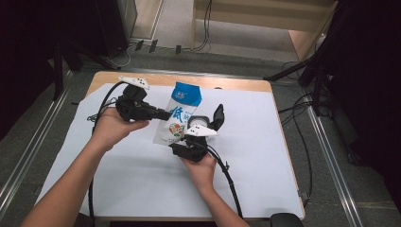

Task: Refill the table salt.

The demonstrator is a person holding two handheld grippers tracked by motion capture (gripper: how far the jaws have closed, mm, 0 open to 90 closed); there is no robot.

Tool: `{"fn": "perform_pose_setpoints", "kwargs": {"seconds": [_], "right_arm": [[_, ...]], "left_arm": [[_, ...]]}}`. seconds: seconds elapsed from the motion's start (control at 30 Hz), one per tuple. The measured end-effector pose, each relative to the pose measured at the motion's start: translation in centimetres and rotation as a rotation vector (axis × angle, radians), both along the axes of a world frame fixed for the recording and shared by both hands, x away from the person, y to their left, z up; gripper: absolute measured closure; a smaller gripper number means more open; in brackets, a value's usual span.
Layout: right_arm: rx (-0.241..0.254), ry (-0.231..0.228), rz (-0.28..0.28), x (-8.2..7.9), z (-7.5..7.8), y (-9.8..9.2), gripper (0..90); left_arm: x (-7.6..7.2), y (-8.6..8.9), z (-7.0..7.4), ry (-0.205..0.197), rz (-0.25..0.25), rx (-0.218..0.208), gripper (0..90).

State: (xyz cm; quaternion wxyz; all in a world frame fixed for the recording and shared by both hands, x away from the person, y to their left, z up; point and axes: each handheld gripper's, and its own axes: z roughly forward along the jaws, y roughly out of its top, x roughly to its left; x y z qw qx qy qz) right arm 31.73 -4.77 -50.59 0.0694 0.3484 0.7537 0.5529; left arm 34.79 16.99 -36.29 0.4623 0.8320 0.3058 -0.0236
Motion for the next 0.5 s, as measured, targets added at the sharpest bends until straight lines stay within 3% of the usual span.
{"fn": "perform_pose_setpoints", "kwargs": {"seconds": [0.5], "right_arm": [[0.008, -0.005, -0.016, 0.2, 0.7, -0.7, 57.9]], "left_arm": [[-0.8, 1.5, 0.0, -0.031, -0.015, -0.032, 89.9]]}}
